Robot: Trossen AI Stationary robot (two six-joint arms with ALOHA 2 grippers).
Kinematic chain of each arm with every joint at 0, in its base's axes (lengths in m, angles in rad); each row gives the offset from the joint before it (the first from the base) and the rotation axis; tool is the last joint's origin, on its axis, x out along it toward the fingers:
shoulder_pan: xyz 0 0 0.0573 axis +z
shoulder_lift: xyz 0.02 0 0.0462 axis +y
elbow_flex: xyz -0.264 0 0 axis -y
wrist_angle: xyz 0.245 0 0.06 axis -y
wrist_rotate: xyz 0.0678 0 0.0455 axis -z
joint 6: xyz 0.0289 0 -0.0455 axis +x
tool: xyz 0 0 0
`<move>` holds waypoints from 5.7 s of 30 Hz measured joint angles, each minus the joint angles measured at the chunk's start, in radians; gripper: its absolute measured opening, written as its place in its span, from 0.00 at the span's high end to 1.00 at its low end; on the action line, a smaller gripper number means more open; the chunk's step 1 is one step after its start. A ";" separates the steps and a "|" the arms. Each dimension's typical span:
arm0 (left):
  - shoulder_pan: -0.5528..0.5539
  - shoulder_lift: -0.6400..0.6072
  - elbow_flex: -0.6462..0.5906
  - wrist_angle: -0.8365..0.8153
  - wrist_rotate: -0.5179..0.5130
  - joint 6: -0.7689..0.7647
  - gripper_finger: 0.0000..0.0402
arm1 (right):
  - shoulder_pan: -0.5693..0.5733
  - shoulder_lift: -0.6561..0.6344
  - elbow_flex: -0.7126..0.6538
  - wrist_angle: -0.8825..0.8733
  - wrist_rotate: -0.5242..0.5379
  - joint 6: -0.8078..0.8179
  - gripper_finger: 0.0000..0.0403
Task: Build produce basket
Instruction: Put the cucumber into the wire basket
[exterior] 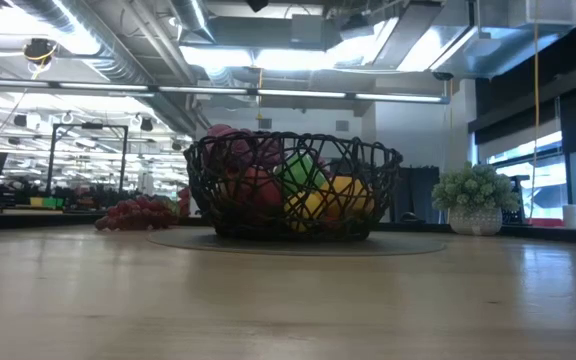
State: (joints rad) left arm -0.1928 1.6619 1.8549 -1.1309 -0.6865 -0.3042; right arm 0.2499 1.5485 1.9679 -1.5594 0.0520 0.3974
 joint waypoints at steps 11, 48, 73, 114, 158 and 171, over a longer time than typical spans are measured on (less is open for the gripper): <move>0.000 0.000 0.000 0.003 0.000 0.000 0.73 | 0.215 -0.161 -0.354 -0.011 -0.054 0.742 0.01; -0.084 0.000 0.000 0.157 0.289 0.261 0.73 | 0.774 -0.198 -1.196 0.774 -0.178 1.880 0.01; -0.086 0.000 0.000 0.156 0.288 0.259 0.73 | 0.779 -0.196 -1.279 1.001 -0.177 1.523 0.01; -0.086 0.000 0.000 0.156 0.288 0.251 0.73 | 0.774 -0.022 -1.276 1.096 -0.158 1.540 0.01; -0.085 0.000 0.000 0.156 0.288 0.252 0.73 | 0.772 -0.020 -1.278 1.097 -0.143 1.745 0.01; -0.085 0.000 0.000 0.156 0.288 0.252 0.73 | 0.772 -0.020 -1.278 1.089 -0.141 1.827 0.01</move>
State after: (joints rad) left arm -0.2783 1.6619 1.8549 -0.9746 -0.3985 -0.0525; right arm 1.0218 1.5288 0.6899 -0.4709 -0.0886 2.2248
